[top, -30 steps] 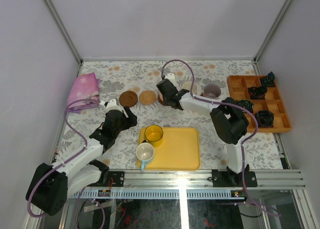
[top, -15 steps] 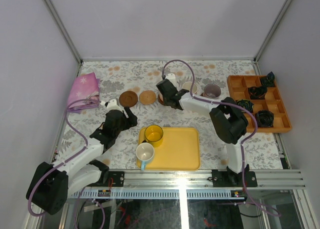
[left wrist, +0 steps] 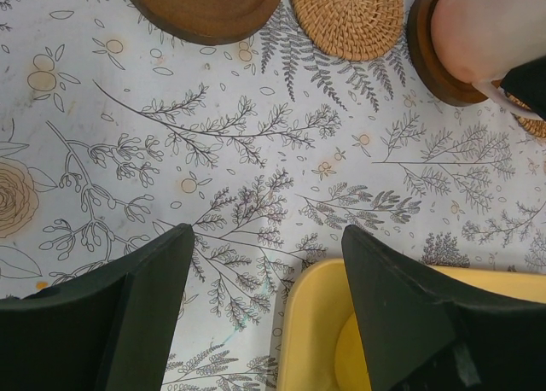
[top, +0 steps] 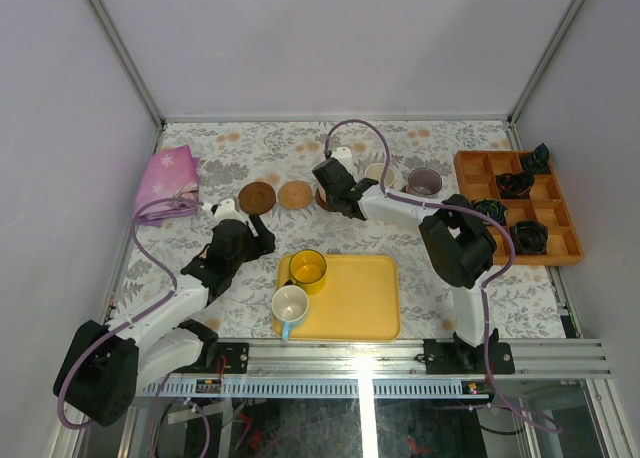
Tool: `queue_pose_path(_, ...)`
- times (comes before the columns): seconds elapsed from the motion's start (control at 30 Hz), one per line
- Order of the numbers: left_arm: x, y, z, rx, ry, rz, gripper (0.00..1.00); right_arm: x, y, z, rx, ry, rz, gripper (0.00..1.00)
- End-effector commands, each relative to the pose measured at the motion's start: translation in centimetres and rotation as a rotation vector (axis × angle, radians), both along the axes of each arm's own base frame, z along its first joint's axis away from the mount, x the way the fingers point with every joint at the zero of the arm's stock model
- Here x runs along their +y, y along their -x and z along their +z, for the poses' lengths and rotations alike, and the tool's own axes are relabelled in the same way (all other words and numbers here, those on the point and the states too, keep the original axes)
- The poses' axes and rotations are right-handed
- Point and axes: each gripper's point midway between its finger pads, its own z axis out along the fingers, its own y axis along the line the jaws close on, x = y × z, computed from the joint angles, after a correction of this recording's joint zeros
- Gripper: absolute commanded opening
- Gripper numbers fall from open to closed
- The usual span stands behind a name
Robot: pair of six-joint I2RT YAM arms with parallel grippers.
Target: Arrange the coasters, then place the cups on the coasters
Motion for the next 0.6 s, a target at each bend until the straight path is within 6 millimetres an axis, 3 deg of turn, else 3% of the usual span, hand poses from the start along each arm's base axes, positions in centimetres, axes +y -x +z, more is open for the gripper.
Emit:
queue_pose_path(0.0, -0.62, -0.57, 0.9, -0.028, 0.013, -0.015, 0.7, -0.13, -1.18, 4.25, -0.076, -0.052, -0.04, 0.04)
queue_pose_path(0.2, -0.65, -0.62, 0.91, -0.028, 0.016, -0.013, 0.7, -0.36, -1.08, 4.66, -0.078, -0.045, -0.045, 0.36)
queue_pose_path(0.43, -0.61, -0.58, 0.76, -0.024, 0.015, -0.011, 0.7, -0.24, -0.7, 5.14, -0.077, -0.063, -0.035, 0.52)
queue_pose_path(0.57, -0.62, -0.61, 0.93, -0.029, 0.015, -0.012, 0.7, 0.02, -0.35, 5.2, -0.066, -0.079, -0.019, 0.55)
